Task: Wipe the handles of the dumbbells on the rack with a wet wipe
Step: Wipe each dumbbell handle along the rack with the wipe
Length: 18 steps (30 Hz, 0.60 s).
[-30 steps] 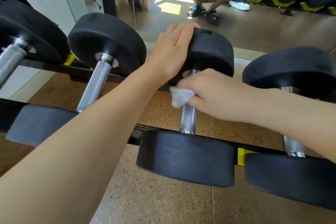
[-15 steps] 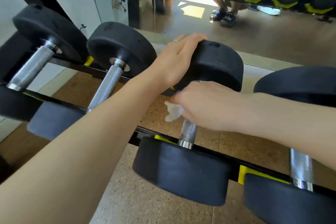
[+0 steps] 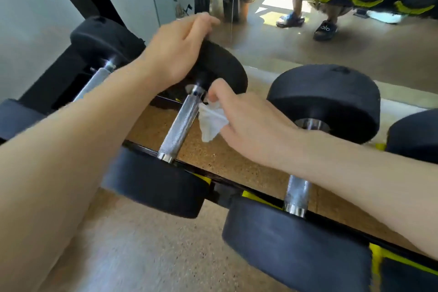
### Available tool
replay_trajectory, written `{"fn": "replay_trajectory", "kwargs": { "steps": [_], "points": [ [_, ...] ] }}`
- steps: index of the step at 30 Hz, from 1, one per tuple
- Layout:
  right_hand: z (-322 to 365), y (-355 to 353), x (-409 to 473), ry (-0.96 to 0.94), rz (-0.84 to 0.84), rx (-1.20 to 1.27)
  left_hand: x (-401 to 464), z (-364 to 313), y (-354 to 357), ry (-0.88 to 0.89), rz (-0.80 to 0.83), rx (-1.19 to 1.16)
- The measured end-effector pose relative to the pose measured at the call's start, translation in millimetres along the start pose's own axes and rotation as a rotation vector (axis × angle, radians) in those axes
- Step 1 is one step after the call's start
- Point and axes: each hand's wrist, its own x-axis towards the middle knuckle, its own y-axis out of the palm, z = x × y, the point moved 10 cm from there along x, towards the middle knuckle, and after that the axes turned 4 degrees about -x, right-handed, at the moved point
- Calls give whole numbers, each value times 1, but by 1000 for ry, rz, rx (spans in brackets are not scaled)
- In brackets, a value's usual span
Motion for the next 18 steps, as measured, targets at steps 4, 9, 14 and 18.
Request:
{"fn": "replay_trajectory", "kwargs": {
  "steps": [4, 9, 14, 18],
  "points": [
    [26, 13, 40, -23, -212, -261, 5, 31, 0, 10, 89, -4],
    [41, 30, 61, -41, -235, -495, 16, 46, 3, 45, 38, -149],
    [37, 26, 57, 43, -136, -236, 15, 49, -3, 103, -70, -195],
    [46, 30, 63, -87, -103, -402, 16, 49, -4, 145, -49, -192]
  ]
}}
